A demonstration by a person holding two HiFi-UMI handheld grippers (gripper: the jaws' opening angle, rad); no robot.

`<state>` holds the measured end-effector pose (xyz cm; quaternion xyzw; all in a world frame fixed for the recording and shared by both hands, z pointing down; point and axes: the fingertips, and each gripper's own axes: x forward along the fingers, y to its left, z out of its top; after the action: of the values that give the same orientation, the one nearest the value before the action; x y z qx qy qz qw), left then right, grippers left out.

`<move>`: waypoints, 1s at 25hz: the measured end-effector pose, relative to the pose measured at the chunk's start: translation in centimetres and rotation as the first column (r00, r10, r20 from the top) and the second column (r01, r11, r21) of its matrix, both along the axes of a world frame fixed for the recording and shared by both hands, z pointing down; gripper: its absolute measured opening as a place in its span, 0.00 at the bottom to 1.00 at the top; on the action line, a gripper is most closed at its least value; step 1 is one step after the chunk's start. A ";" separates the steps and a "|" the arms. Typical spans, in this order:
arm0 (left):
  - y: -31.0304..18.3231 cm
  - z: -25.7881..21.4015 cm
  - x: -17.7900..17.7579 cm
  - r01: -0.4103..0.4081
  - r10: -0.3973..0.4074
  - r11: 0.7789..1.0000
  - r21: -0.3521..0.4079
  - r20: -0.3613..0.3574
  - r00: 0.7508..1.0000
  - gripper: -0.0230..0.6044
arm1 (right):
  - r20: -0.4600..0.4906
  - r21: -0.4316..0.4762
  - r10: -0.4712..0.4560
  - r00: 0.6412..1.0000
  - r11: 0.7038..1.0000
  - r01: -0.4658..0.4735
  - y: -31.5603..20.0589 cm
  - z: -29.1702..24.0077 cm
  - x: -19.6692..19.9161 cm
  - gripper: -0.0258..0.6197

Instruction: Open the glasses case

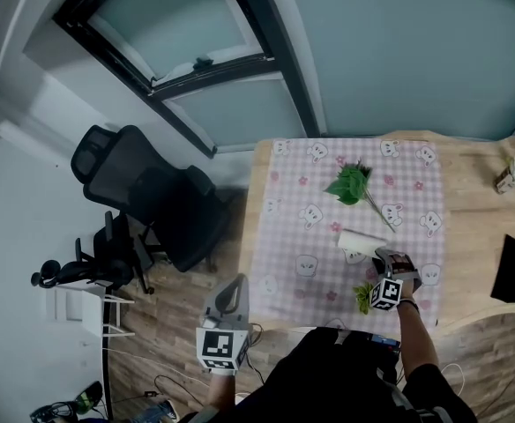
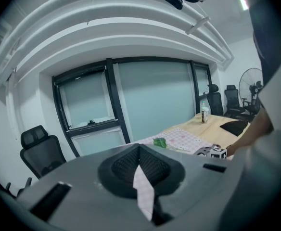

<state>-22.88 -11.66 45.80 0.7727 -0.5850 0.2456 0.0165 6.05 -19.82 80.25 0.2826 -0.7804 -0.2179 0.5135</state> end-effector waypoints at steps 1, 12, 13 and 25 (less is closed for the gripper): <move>-0.1 0.2 0.0 0.002 -0.002 1.000 0.000 -0.001 1.000 0.04 | 0.006 0.010 0.006 1.000 1.000 -0.006 -0.1 -0.1 0.1 0.19; -0.6 1.3 0.4 -0.005 0.004 1.000 -0.025 -0.017 1.000 0.04 | 0.320 -0.202 0.247 0.915 0.961 -0.189 -4.8 -3.2 2.2 0.07; -0.6 1.3 0.4 -0.004 0.004 1.000 -0.026 -0.015 1.000 0.04 | 0.365 -0.264 0.289 0.885 0.944 -0.199 -5.4 -3.0 2.7 0.07; -0.4 1.6 -0.5 0.024 -0.024 0.998 -0.054 0.001 1.000 0.04 | 0.592 -0.599 0.570 0.570 0.784 -0.162 -8.1 -1.7 5.9 0.09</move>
<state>-23.40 -12.03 47.39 0.7649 -0.5874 0.2613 0.0404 11.92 -27.90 78.58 0.3704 -0.8679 0.2348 0.2334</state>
